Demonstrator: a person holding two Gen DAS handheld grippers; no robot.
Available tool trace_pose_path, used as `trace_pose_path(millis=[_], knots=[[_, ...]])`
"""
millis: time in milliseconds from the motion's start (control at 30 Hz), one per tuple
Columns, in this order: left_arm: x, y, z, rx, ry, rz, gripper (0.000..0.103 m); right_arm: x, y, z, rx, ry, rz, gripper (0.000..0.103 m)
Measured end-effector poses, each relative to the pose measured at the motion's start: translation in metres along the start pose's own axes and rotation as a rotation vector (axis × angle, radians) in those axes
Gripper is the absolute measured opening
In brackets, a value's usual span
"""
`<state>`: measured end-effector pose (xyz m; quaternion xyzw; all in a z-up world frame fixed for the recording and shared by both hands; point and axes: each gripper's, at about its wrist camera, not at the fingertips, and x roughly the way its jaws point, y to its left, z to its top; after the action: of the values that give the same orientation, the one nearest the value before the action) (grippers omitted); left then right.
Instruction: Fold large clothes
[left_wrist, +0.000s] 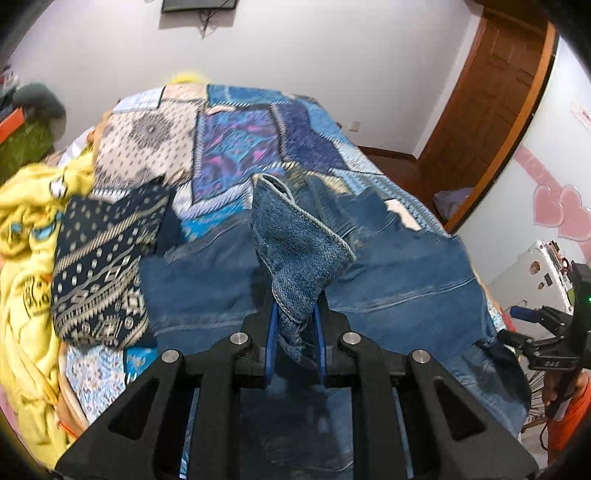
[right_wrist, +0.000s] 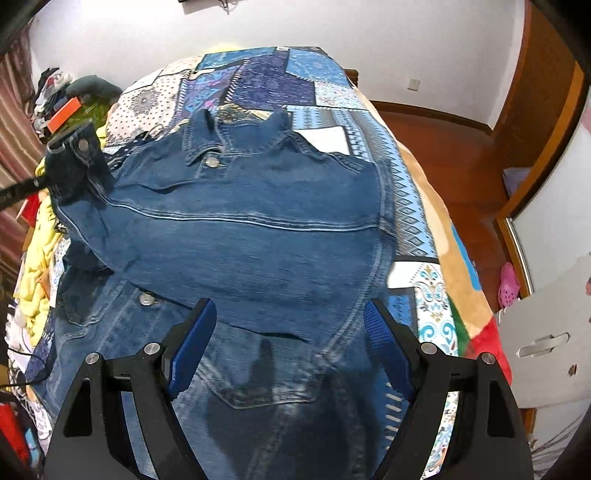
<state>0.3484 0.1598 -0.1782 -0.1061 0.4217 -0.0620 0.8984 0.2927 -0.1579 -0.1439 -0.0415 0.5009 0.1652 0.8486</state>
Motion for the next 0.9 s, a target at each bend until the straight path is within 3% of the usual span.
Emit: trace_pose_path(millis=[200,433,667,833,900], knots=[[0.004,0.033,-0.030,-0.089,0.030,-0.017,0.017,0.004,0.017,0.002,-0.029,0.010,-0.008,0.079],[0.018,0.047,-0.064,-0.102,0.110,0.023,0.017,0.011,0.023,0.000,-0.032,0.032,-0.009,0.080],[0.015,0.043,-0.087,-0.035,0.184,0.165,0.020,0.016,0.021,-0.009,-0.025,0.057,-0.019,0.080],[-0.011,0.045,-0.094,-0.011,0.173,0.186,0.024,0.008,0.019,-0.016,-0.027,0.052,-0.028,0.079],[-0.031,0.044,-0.092,-0.005,0.140,0.191,0.033,-0.002,0.018,-0.018,-0.031,0.024,-0.040,0.079]])
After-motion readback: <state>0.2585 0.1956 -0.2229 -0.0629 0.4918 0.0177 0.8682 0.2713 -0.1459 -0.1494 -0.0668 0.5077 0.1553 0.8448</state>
